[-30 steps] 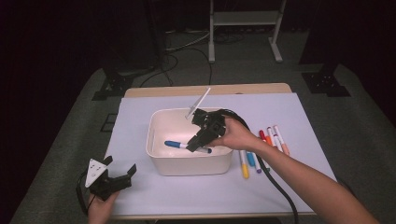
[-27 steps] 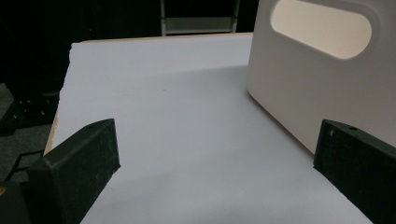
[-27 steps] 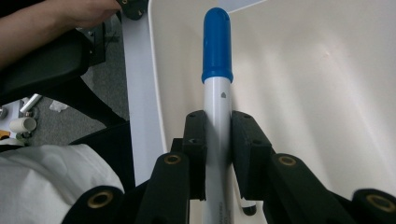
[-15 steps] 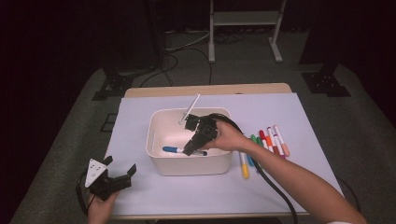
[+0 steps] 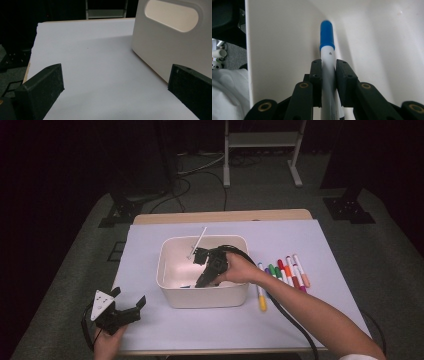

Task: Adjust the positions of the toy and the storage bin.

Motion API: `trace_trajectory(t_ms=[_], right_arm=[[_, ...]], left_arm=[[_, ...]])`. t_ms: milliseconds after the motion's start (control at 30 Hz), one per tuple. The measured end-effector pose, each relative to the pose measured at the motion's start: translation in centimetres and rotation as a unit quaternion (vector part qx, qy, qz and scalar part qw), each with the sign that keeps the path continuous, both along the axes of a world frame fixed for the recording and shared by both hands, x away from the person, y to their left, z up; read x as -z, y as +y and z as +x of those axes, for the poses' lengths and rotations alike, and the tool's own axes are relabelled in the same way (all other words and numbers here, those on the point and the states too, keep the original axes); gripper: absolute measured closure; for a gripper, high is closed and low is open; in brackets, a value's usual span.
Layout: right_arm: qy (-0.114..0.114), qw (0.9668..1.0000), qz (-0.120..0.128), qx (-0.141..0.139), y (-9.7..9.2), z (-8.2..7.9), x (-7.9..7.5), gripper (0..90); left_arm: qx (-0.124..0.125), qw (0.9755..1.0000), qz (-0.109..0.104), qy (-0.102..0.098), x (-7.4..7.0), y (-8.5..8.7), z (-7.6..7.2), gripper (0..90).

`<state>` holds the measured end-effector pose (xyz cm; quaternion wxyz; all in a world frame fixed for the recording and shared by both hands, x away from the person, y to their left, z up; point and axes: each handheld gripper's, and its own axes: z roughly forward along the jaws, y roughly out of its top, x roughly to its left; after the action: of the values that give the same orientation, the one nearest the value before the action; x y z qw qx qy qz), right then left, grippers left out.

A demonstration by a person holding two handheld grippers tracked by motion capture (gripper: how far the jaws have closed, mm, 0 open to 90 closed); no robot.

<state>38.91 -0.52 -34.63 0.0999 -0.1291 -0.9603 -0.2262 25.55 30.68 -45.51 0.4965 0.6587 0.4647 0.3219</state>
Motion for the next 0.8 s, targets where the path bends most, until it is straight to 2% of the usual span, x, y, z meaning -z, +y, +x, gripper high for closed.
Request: trace_trajectory(t_ms=[200,333,500,700,800], right_arm=[[0.008,0.9999,-0.009,-0.002,0.3,0.1,0.2,70.8],[-0.006,0.9999,0.008,0.001,-0.4,0.0,-0.5,70.3],[-0.021,0.999,0.035,0.018,-2.7,-0.7,-2.0,68.9],[-0.043,0.9954,0.07,0.05,-6.4,-1.5,-4.3,67.3],[-0.052,0.9934,0.078,0.067,-8.2,-2.1,-5.2,65.7]], left_arm=[[-0.004,1.0,-0.004,-0.005,0.0,0.0,-0.1,0.0],[-0.004,1.0,-0.006,-0.001,0.0,0.1,-0.1,0.0],[-0.004,1.0,-0.006,0.003,0.0,0.0,0.1,0.0],[-0.002,1.0,0.001,0.002,0.0,-0.1,0.0,0.0],[-0.002,1.0,0.002,0.003,0.0,-0.1,0.1,0.0]])
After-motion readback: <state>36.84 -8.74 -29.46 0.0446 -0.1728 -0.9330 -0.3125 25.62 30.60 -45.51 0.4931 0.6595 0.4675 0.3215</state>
